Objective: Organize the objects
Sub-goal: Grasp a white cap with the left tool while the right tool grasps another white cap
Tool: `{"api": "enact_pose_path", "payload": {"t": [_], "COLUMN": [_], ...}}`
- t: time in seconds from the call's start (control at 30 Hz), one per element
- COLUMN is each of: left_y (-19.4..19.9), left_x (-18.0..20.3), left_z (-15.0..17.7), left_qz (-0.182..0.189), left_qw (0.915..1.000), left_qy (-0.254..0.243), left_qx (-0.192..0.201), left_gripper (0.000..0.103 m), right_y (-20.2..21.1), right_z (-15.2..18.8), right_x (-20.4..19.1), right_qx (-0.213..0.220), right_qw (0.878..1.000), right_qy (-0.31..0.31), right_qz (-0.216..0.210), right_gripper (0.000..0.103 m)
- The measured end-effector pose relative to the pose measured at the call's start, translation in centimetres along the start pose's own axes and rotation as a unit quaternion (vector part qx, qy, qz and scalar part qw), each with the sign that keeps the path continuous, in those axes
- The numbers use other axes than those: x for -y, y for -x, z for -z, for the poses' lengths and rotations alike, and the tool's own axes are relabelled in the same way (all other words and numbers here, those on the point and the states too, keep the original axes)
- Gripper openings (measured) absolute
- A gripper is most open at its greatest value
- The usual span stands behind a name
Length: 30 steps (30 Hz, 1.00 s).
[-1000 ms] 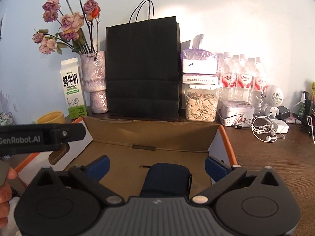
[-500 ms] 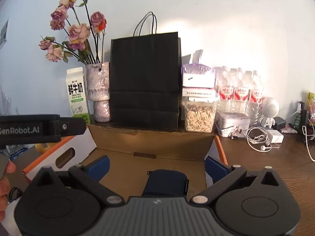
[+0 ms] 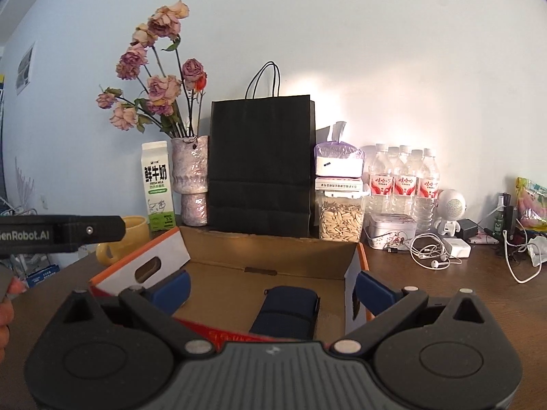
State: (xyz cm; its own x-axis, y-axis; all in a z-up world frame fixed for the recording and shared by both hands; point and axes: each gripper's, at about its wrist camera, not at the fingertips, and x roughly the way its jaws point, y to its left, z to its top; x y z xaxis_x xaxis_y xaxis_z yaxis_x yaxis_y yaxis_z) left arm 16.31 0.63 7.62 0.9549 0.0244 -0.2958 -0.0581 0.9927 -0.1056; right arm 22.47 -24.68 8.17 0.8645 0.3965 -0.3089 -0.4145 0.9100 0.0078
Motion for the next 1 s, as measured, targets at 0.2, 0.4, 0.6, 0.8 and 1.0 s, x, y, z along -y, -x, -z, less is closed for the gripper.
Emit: {"api": "enact_pose_path", "payload": {"t": [0.2,0.4,0.6,0.8,1.0], "left_y": [3.0,5.6,7.6,8.9,9.2], "left_x": [-1.1,-2.0,-2.9,-4.5,-4.9], "left_z": [1.3,3.3,6.3,9.9,11.0], "left_qz": [-0.01,-0.015,-0.024,-0.034,-0.039], "left_qw": [0.9999,0.9997,0.9986,0.9957,0.9934], "left_qy": [-0.001,-0.009,-0.011,-0.001,0.008], "left_qx": [-0.005,-0.017,-0.045,-0.086,-0.107], "left_gripper": [0.103,0.103,0.103,0.103,0.103], "right_y": [3.1,5.6,7.3,7.9,7.0], "right_z": [2.2,4.3,7.0,9.9,10.6], "right_x": [-0.1,-0.2,-0.9,-1.9,-2.8], "right_qx": [-0.018,-0.039,-0.069,-0.106,-0.12], "right_qw": [1.0,0.999,0.997,0.994,0.991], "right_qy": [0.001,0.006,0.014,0.027,0.043], "right_qz": [0.001,0.003,-0.011,-0.027,-0.039], "right_gripper": [0.103,0.103,0.103,0.103,0.09]}}
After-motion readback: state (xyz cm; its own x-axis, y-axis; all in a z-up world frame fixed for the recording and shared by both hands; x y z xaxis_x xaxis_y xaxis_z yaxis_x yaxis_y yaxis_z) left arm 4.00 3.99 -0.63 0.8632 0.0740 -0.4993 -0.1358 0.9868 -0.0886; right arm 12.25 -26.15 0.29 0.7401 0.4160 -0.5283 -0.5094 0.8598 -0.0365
